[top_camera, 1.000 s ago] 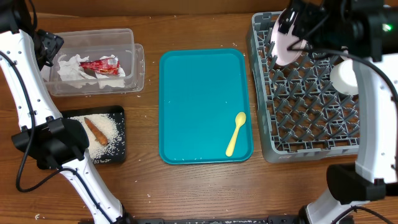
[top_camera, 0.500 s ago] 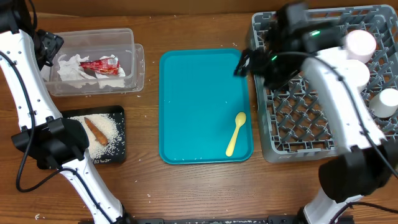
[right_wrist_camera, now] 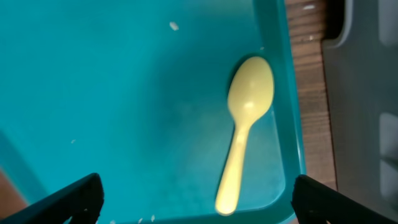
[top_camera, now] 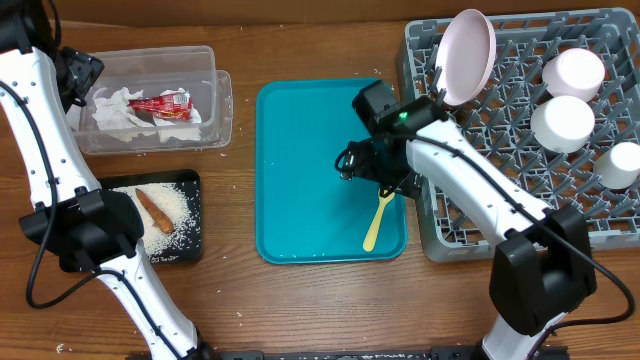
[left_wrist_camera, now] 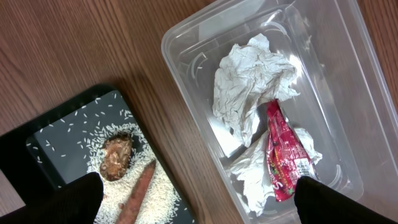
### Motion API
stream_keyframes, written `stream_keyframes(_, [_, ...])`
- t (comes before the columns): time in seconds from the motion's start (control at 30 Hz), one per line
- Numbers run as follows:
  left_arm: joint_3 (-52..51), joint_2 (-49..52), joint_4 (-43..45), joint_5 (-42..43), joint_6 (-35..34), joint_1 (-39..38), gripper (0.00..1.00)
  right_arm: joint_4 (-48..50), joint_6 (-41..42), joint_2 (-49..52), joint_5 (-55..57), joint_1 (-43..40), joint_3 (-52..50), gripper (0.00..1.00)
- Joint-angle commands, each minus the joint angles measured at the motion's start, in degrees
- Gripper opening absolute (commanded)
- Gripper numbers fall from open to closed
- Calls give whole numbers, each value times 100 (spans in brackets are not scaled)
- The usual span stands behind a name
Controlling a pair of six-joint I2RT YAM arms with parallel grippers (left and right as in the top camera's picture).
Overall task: Sort waste into correct bins and load items into the dishwasher
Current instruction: 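Move the right gripper left to the yellow spoon on the tray, then grasp the yellow spoon with the right gripper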
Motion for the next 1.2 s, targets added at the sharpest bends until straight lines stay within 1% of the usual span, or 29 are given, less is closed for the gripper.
stream_keyframes(0.0, [0, -24, 9, 2, 22, -26, 100, 267, 468, -92, 240, -42, -326, 94])
stream_keyframes(0.17, [0, -24, 9, 2, 22, -26, 100, 479, 365, -92, 282, -72, -553, 89])
stream_keyframes(0.23, [0, -24, 9, 2, 22, -26, 100, 479, 24, -92, 313, -103, -553, 88])
stream_keyframes(0.27, [0, -24, 9, 2, 22, -24, 100, 474, -367, -92, 326, -120, -553, 88])
stream_keyframes(0.33, [0, -24, 9, 2, 22, -24, 100, 448, -531, -92, 319, -125, -553, 88])
stream_keyframes(0.53, [0, -24, 9, 2, 22, -26, 100, 444, -374, -92, 219, -103, -634, 87])
stream_keyframes(0.93, [0, -24, 9, 2, 22, -26, 100, 1572, -50, -92, -129, -68, -1812, 84])
stream_keyframes(1.03, [0, -24, 9, 2, 22, -26, 100, 1665, -50, -92, -127, -42, -1943, 81])
stream_keyframes(1.17, [0, -24, 9, 2, 22, -26, 100, 1698, -31, -92, -17, -31, -1991, 76])
